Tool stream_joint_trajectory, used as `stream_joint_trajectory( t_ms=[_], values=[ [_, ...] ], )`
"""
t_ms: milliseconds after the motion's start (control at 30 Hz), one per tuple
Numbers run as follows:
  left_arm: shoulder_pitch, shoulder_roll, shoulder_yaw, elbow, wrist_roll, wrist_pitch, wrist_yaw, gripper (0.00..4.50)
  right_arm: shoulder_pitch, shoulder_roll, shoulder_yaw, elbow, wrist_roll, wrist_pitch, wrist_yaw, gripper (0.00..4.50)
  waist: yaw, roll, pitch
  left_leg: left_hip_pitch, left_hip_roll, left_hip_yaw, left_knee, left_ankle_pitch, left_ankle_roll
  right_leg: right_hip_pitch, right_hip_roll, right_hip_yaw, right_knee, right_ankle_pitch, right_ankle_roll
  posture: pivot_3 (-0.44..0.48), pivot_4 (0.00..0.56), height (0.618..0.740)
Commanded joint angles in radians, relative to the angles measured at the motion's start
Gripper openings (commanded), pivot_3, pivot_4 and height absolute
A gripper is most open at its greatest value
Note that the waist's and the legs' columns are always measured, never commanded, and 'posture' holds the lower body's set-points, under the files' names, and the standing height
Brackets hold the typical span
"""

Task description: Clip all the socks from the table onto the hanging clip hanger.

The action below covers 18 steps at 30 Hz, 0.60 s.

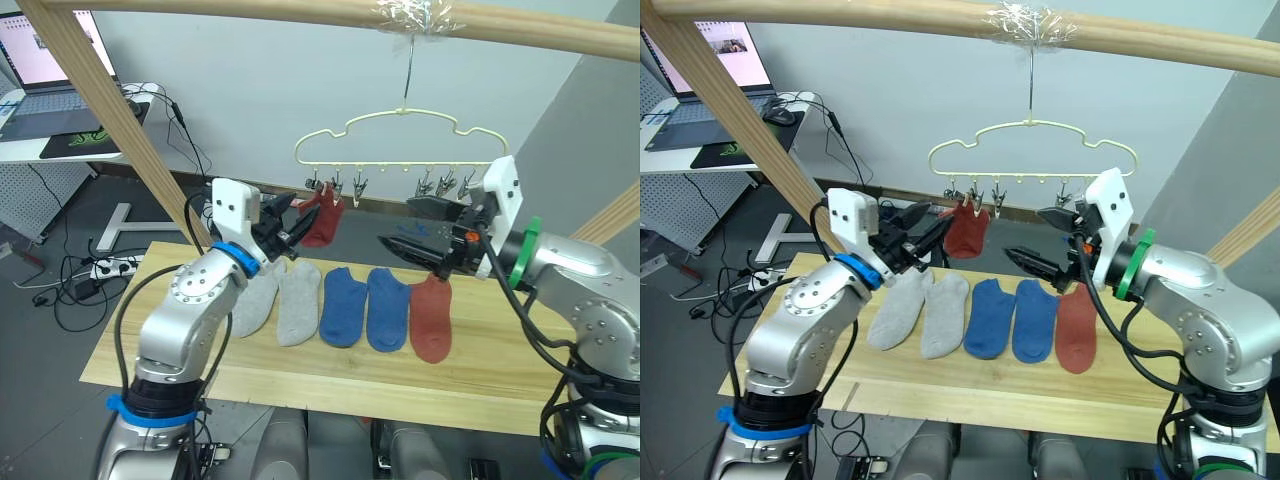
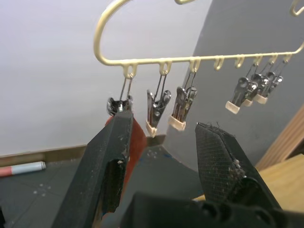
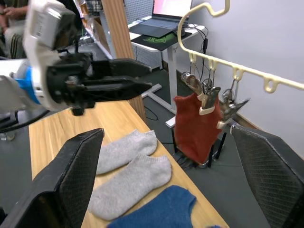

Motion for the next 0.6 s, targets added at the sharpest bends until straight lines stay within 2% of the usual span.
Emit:
stream_joint_trajectory(
  t_ms=[33, 167, 300, 533, 600],
  values=[
    [-0.011, -0.044, -0.029, 0.023, 0.082, -0.059, 0.048, 2.35, -0.019, -0.05, -0.05, -0.042, 0.072, 0.011, 0.001, 4.48, -0.001, 0.0, 0.0, 0.0, 0.0, 0.0, 0.0, 0.0, 0.0, 0.0, 0.0, 0.0, 0.0, 0.0, 0.0, 0.157, 0.175, 0.74],
    [-0.018, -0.085, -0.044, 0.069, 0.142, -0.117, 0.066, 2.35, -0.02, -0.082, -0.059, -0.046, 0.118, 0.025, -0.025, 4.48, -0.004, 0.0, 0.0, 0.0, 0.0, 0.0, 0.0, 0.0, 0.0, 0.0, 0.001, 0.0, 0.0, 0.0, 0.0, 0.141, 0.182, 0.74],
    [-0.032, -0.121, -0.036, 0.102, 0.169, -0.141, 0.083, 1.51, -0.014, -0.103, -0.068, -0.057, 0.162, 0.042, -0.061, 4.5, -0.004, 0.0, 0.0, 0.0, 0.0, 0.0, 0.0, 0.0, 0.0, 0.0, 0.001, 0.001, 0.0, 0.0, 0.0, 0.122, 0.191, 0.74],
    [-0.065, -0.165, -0.033, 0.146, 0.185, -0.135, 0.087, 1.51, -0.006, -0.125, -0.085, -0.076, 0.248, 0.063, -0.132, 4.5, -0.015, 0.0, 0.0, 0.0, 0.0, 0.0, 0.001, 0.0, 0.001, 0.0, 0.001, 0.001, 0.001, 0.0, 0.0, 0.095, 0.202, 0.74],
    [-0.074, -0.175, -0.031, 0.158, 0.186, -0.136, 0.085, 1.9, -0.003, -0.132, -0.087, -0.079, 0.268, 0.064, -0.15, 4.5, -0.021, 0.0, 0.0, 0.0, 0.0, 0.0, 0.001, 0.0, 0.001, 0.0, 0.001, 0.0, 0.001, 0.0, 0.0, 0.09, 0.203, 0.74]
  ],
)
